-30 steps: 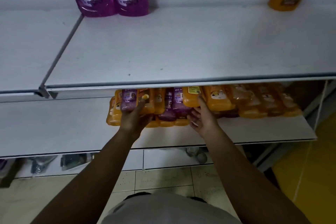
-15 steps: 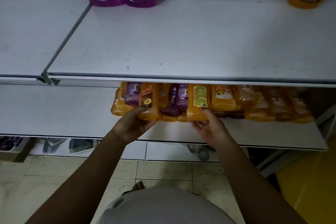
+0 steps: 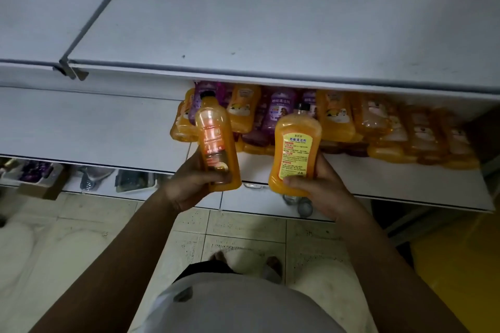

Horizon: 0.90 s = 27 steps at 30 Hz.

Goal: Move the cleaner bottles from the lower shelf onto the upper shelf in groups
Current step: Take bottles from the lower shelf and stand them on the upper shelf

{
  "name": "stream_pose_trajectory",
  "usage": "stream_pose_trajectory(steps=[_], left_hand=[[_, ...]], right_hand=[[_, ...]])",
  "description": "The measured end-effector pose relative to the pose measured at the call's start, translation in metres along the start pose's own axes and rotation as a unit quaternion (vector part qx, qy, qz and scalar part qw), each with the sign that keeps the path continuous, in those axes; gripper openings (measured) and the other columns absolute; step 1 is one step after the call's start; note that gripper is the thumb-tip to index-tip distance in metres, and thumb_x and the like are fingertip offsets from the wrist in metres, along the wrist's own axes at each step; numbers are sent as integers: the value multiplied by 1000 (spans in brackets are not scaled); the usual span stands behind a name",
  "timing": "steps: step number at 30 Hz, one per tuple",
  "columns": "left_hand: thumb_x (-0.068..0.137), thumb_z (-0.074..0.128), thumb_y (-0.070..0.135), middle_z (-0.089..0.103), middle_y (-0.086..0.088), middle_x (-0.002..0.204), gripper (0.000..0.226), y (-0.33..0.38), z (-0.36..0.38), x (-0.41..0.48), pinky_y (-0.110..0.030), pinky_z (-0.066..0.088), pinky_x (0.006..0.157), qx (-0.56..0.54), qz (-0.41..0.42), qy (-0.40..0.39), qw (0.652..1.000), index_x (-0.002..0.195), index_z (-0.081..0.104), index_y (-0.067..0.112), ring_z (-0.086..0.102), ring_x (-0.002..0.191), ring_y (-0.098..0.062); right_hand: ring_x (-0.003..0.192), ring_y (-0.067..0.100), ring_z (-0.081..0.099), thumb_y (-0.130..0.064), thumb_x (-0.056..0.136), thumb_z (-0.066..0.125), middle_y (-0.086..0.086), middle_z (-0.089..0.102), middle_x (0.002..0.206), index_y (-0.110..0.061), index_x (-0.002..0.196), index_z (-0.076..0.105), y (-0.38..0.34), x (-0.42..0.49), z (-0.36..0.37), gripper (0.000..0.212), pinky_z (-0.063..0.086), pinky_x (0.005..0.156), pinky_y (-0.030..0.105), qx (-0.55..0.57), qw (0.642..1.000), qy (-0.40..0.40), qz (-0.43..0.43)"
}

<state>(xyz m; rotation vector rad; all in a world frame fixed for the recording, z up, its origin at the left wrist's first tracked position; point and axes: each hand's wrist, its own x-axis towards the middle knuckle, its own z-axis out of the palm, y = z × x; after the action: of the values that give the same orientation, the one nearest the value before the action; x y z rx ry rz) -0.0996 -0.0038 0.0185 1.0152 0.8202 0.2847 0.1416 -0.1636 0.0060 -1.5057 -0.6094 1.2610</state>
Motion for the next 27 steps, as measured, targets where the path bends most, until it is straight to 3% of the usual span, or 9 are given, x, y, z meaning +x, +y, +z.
stream_pose_trajectory(steps=[3,5,8,11,15,19,23,27], left_hand=[[45,101,57,76,3,123,105,3,13,-16,-34,62,83,23,17,37,999,136,54,34,73,114,-19],[61,92,64,75,12,122,84,5,21,-26,-36,60,89,86,34,52,994,133,55,40,72,114,-12],[85,73,50,73,25,116,47,8,32,-41,-29,56,89,183,71,41,980,129,55,46,70,109,1],[81,71,43,74,29,107,42,16,47,-53,-15,54,78,204,124,34,971,121,59,39,71,101,5],[78,73,33,76,28,99,38,35,79,-71,-13,56,72,195,186,10,963,114,60,33,73,95,4],[79,76,18,74,30,101,58,61,119,-97,-10,55,70,196,249,-37,948,129,51,35,71,97,6],[80,70,31,75,26,103,54,93,171,-116,-12,56,70,203,307,-74,927,131,52,39,72,98,3],[85,60,42,74,27,97,38,129,234,-116,-11,56,68,203,352,-93,909,122,53,44,72,92,7]], right_hand=[[121,7,66,-54,68,90,-15,72,128,-45,130,60,-5,-22,4,69,52,106,39,7,998,46,-30],[114,0,68,-49,76,79,-18,73,123,-38,131,58,-9,-41,7,59,56,101,31,-21,994,81,-63],[113,3,70,-36,83,74,-16,74,123,-29,140,54,-15,-74,8,61,58,89,21,-36,987,119,-97],[115,6,70,-35,85,74,-14,74,124,-31,139,55,-24,-110,5,58,59,90,24,-56,978,170,-111],[109,5,72,-38,80,75,-17,75,118,-37,127,60,-44,-161,1,50,61,87,26,-79,955,244,-148],[108,4,72,-39,77,76,-17,76,117,-30,130,62,-66,-204,-7,55,59,82,18,-66,929,305,-196],[101,0,74,-38,76,77,-21,77,110,-32,123,65,-91,-232,-31,49,57,77,13,-77,911,332,-232],[104,5,74,-41,75,78,-15,78,114,-28,128,65,-113,-243,-72,56,60,80,20,-79,904,330,-261]])
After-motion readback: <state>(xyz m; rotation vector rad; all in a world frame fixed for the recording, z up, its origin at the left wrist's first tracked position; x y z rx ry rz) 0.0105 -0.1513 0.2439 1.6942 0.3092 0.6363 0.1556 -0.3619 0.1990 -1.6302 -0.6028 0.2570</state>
